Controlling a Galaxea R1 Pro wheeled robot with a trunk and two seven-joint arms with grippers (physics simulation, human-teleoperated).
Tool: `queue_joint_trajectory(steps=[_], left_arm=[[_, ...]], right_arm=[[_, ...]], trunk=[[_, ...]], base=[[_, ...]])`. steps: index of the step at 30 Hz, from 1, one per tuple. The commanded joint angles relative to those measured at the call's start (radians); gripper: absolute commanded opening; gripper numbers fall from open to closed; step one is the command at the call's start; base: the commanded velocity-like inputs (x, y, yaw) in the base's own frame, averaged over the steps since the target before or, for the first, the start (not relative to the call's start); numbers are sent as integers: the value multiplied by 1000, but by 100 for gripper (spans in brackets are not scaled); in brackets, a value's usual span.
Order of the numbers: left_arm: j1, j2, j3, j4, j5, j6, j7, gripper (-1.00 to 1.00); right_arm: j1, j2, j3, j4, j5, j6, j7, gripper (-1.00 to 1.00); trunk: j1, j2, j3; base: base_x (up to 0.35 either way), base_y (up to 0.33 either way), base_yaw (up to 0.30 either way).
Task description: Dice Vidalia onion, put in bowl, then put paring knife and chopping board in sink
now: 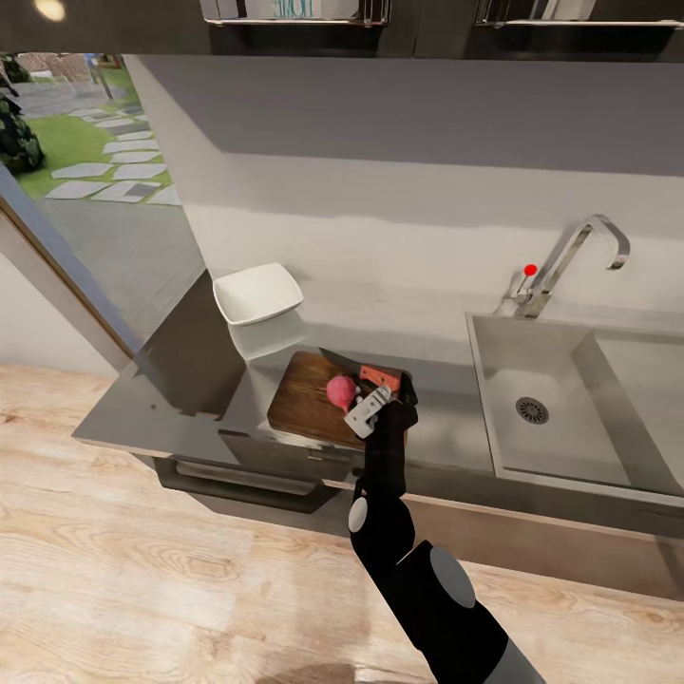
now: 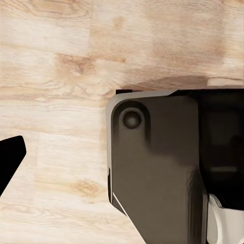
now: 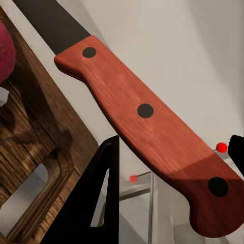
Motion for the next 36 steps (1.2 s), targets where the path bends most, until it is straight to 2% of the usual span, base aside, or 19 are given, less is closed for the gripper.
queue_joint_trajectory(steps=[1, 8, 18, 27, 36], left_arm=[[0, 1, -2, 0, 7, -2, 0, 100], [0, 1, -2, 1, 7, -2, 0, 100], [0, 1, -2, -1, 7, -2, 0, 100], [0, 1, -2, -1, 7, -2, 0, 100], [0, 1, -2, -1, 7, -2, 0, 100]], right_arm=[[-1, 0, 2, 0, 2, 6, 0, -100], [-1, 0, -24, -43, 3, 6, -28, -100], [-1, 0, -26, -51, 3, 6, -36, -100], [-1, 0, -24, -51, 2, 6, -36, -100], [-1, 0, -24, -50, 2, 6, -36, -100]], trunk=[[1, -2, -1], [1, -2, -1], [1, -2, -1], [1, -2, -1], [1, -2, -1]], base=[[0, 0, 0], [-64, -6, 0], [-233, -112, 0], [-15, -1, 0], [0, 115, 0]])
